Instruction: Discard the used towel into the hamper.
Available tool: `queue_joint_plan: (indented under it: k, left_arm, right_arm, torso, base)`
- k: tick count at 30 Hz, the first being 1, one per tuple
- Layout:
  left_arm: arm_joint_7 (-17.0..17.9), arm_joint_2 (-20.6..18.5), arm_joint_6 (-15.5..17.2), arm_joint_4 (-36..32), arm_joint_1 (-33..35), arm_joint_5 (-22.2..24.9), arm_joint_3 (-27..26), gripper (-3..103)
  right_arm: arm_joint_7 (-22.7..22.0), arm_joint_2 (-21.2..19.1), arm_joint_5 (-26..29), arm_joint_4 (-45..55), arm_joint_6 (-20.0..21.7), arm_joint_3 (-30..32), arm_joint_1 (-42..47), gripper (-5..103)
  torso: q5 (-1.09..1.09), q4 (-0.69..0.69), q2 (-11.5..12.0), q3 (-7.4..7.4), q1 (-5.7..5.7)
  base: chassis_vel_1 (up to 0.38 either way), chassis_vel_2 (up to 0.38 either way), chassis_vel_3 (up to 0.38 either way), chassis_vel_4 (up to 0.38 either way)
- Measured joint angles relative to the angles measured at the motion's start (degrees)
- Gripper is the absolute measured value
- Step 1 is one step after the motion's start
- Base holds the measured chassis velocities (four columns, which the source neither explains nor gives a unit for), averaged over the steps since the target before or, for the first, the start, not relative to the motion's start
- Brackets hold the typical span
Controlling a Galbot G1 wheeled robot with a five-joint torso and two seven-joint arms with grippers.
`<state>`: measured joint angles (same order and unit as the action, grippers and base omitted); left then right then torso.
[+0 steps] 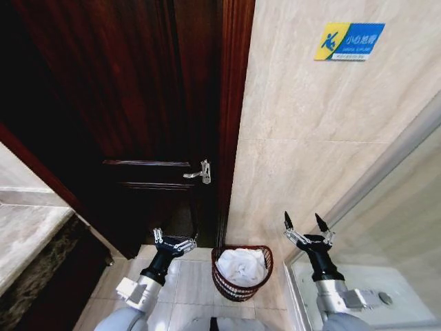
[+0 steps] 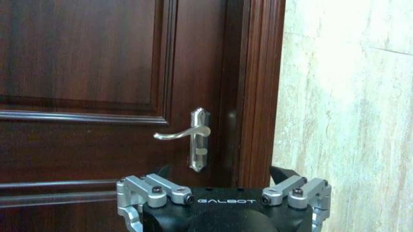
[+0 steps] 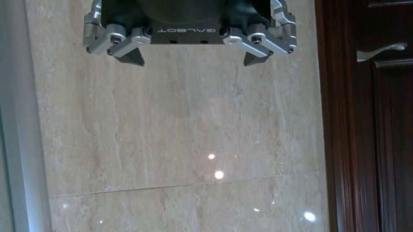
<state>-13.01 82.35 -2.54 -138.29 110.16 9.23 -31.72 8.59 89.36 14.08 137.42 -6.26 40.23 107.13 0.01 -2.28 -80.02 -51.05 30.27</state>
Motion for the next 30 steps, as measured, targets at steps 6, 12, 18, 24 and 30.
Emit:
queue_joint_plan:
  k: [6,12,18,24,30]
  left_arm:
    - [0.00,0.00,0.00,0.00,0.00,0.00,0.00,100]
    - [0.00,0.00,0.00,0.00,0.00,0.00,0.00,100]
    - [0.00,0.00,0.00,0.00,0.00,0.00,0.00,100]
    - [0.00,-0.01,0.00,0.00,0.00,0.00,0.00,100]
    - [0.00,0.00,0.00,0.00,0.00,0.00,0.00,100]
  right_arm:
    - [0.00,0.00,0.00,0.00,0.00,0.00,0.00,100]
    - [0.00,0.00,0.00,0.00,0.00,0.00,0.00,100]
    - [0.00,0.00,0.00,0.00,0.00,0.00,0.01,100]
    - [0.00,0.00,0.00,0.01,-0.01,0.00,0.01,100]
    - [0.00,0.00,0.00,0.01,-0.01,0.00,0.01,100]
  torso:
    - [-0.01,0.00,0.00,0.00,0.01]
    - [-0.01,0.00,0.01,-0.01,0.02]
    - [-0.02,0.00,0.01,0.00,0.01]
    - [-0.07,0.00,0.00,0.00,-0.01]
    - [0.03,0.01,0.00,0.01,-0.02]
  base:
    - [0.000,0.000,0.000,0.000]
    - [0.049,-0.033,-0.027,0.046]
    - [0.127,-0.142,-0.133,0.156]
    - [0.210,-0.220,-0.226,0.219]
    - [0.267,-0.250,-0.280,0.276]
